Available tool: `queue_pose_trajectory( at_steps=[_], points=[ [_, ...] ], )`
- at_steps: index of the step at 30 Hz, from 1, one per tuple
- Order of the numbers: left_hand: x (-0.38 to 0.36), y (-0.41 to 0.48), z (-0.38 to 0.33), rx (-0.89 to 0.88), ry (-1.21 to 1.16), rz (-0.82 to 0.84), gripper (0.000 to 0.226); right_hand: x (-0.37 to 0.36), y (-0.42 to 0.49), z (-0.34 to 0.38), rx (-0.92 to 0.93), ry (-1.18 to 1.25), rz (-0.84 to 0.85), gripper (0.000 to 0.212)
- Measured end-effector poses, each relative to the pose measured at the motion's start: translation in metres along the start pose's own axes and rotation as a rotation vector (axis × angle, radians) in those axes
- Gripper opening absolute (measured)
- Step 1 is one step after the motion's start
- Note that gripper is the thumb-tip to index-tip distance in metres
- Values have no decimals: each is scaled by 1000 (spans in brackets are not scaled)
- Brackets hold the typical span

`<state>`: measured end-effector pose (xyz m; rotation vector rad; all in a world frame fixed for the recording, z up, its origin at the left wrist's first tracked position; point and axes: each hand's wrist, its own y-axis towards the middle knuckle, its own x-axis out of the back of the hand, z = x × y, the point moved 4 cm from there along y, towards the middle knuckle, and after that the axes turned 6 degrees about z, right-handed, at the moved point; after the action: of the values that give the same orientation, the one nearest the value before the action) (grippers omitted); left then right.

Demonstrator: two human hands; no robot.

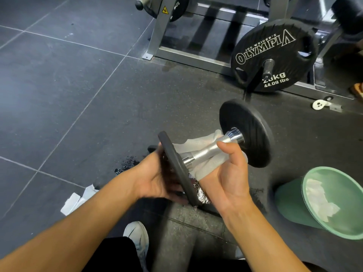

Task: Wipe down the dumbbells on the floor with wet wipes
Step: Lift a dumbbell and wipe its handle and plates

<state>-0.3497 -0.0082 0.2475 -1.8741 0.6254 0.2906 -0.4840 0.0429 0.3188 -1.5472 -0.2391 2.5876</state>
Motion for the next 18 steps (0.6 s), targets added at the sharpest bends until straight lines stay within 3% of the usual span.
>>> queue_pose_trajectory(
  at_steps=[2, 5, 7, 9, 11, 13, 15, 17, 18],
  points=[
    [6, 3, -7, -138, -34, -133, 78, 1, 3, -1, 3, 21, 5, 36],
    [0, -11, -30, -703, -112, -224, 63, -2, 7, -10, -65, 40, 35, 35],
    [-13, -30, -37, -1021, 140, -280, 51, -1, 6, -14, -85, 32, 2, 38],
    [-22, -36, -35, -1131, 406, -315, 52, 0, 4, -16, -100, 24, -23, 49],
    [-23, -34, -35, -1086, 391, -354, 55, -1, 2, -17, -102, 13, -10, 50],
    [-17, -26, -35, -920, 134, -323, 56, -3, 1, -16, -94, -16, 20, 52],
    [-1, -7, -26, -504, -24, -209, 61, -4, 0, -14, -85, -20, 42, 54],
    [13, 3, -7, -94, 75, -90, 63, -4, 1, -11, -60, -29, 51, 51],
    [20, 4, -3, -8, 177, -94, 61, -3, 2, -11, -53, -22, 51, 47]
  ],
)
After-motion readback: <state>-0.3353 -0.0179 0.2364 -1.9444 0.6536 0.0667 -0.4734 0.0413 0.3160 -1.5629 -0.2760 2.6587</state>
